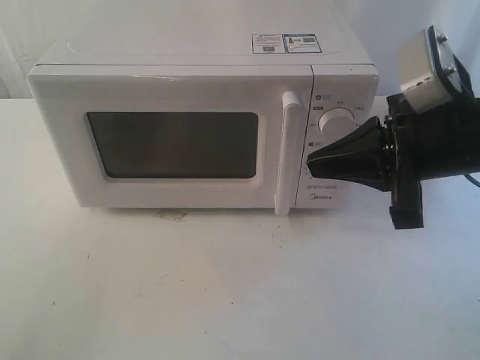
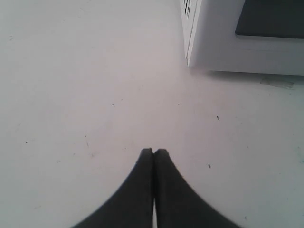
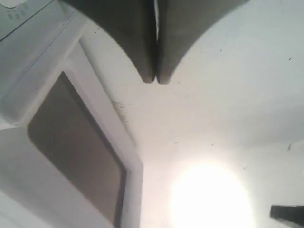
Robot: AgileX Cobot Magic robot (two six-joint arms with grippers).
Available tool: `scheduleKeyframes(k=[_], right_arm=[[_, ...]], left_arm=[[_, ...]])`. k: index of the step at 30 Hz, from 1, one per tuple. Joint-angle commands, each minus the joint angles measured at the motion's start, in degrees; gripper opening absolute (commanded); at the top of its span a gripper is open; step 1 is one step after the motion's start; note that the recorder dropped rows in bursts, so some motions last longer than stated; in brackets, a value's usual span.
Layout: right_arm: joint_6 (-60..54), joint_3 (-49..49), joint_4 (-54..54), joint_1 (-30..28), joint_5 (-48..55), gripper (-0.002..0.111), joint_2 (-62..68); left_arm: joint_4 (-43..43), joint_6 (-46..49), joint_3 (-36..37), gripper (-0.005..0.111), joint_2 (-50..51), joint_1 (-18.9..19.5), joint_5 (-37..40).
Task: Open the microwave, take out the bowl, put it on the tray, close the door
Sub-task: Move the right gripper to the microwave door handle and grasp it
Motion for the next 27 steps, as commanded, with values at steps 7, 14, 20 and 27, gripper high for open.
scheduleKeyframes(k=[7,14,20,27], right_arm=[[-1.5,-0.5,0.6,-0.5,-5.7,0.000,1.1],[-1.7,-0.5,8.2,-0.5,-12.5,0.052,1.1],[-2.1,-0.5,14.4,-0.5,-14.0,0.051,1.4],[-2.1,-0.5,16.6,1.3,-12.6,0.051,6.9]], left_arm=[[0.1,-0.4,0.2,0.000,-0.3,-0.4,0.0],[0.1,-0.4,0.2,0.000,-0.3,-0.4,0.0],[0.1,-0.4,0.2,0.000,-0.3,-0.4,0.0],[0.1,-0.4,0.2,0.000,-0.3,-0.4,0.0]])
